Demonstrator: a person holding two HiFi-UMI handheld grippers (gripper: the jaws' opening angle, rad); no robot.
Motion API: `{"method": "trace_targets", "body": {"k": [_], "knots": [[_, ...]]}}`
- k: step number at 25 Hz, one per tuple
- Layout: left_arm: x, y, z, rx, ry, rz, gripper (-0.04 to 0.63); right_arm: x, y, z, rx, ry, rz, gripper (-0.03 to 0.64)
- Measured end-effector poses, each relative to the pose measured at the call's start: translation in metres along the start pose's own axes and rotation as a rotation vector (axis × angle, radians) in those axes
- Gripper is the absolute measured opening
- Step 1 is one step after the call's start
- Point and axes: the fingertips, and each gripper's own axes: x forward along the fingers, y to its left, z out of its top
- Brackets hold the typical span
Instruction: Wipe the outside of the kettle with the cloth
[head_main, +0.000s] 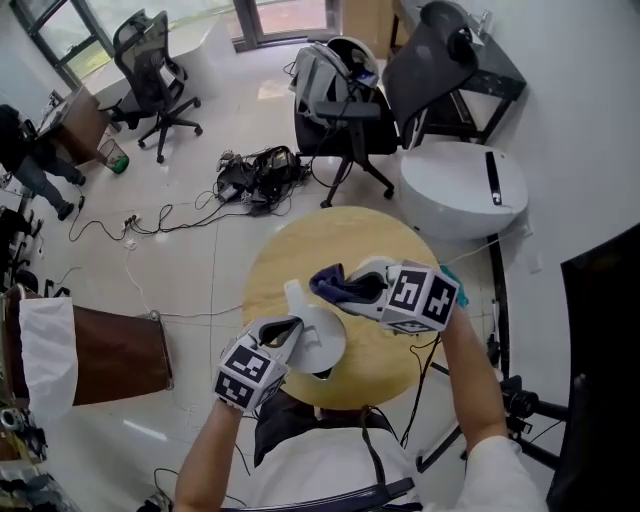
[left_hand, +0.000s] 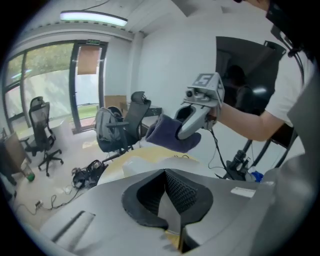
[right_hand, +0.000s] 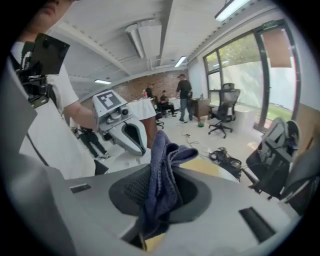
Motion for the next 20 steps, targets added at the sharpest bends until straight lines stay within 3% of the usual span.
{"method": "trace_targets", "body": {"k": [6,12,15,20], "knots": [[-0.050,0.002,0.040,-0.060,-0.254,0.158,0.002,-0.052,-0.007,0.008,0.279,-0.279,-0.296,0.095],[-0.089,0.009,0.032,-0.091,-0.327,0.244,0.003,-0.098,0.024,-0.021,0.560,-0.481,-0.553,0.095],[-0.096,0.010,0.027,-0.104,-0.355,0.217,0.003,-0.113,0.049,-0.040,0.658,-0.539,-0.682,0.095],[-0.107,-0.002,-0.001,-0.161,-0.344,0.062,0.002,-0.119,0.106,-0.059,0.766,-0.610,-0.879,0.095]]}}
